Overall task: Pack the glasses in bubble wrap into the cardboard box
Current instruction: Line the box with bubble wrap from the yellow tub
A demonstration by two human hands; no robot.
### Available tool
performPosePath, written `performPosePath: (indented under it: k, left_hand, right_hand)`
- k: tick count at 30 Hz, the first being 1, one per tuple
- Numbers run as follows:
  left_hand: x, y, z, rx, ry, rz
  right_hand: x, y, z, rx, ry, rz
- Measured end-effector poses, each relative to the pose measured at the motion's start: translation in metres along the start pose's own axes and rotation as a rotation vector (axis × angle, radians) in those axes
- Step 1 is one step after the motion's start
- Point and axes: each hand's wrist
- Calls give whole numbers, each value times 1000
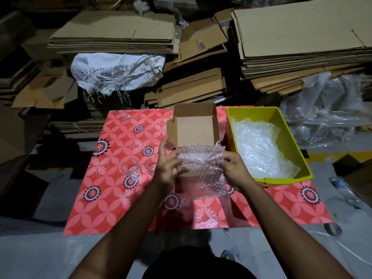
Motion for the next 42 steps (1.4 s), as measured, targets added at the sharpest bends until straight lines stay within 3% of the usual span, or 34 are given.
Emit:
performPosePath:
  k: [2, 4, 7, 9, 12, 15, 17, 19, 22, 28, 30, 34, 36, 39, 42]
  left_hand:
    - [1, 1, 0, -134, 14, 164]
    - [0, 4, 4, -58, 54, 295]
    - [-5, 5, 0, 102, 47, 332]
    - [-3, 6, 1, 150, 13, 273]
    - [-1, 2, -1, 173, 15, 147]
    - [1, -3, -2, 314, -20, 26]
    - [4, -1, 0, 373, -26, 0]
    - [4, -2, 0, 411, -9, -16]
    - [4, 1, 4, 449, 6, -11]
    - [9, -10, -5, 67, -68, 188]
    - [13, -12, -1, 12, -97, 183]
    - [16, -20, 2, -56, -123, 161]
    - [16, -26, 0, -11, -95, 149]
    - [19, -28, -1, 1, -67, 115]
    - [16, -37, -8, 28, -102, 132]
  right_hand:
    - [1, 0, 0, -72, -13, 63]
    - [4, -1, 2, -194, -20, 197]
    - [3, 1, 3, -430, -21, 436]
    - [4, -2, 7, -482, 6, 481]
    - [6, -9, 13, -412, 96, 290]
    - [4, -10, 12, -55, 200, 18]
    - [5, -8, 7, 90, 121, -55]
    - [10, -7, 5, 124, -6, -46]
    - [17, 1, 1, 258, -64, -70]
    - [7, 4, 9, 255, -10, -30]
    - [1, -3, 18, 193, 50, -69]
    - [-11, -3, 26, -255, 259, 8]
    - [-10, -4, 26, -345, 240, 15]
    - [-3, -3, 21, -126, 106, -58]
    - [4, 3, 5, 146, 99, -123]
Point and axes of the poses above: each hand's wrist, its own x-axis towards the middle knuckle, its own z-axis out of the back of the hand, y = z × x, and after that the axes turned 5 degrees about x, right-handed
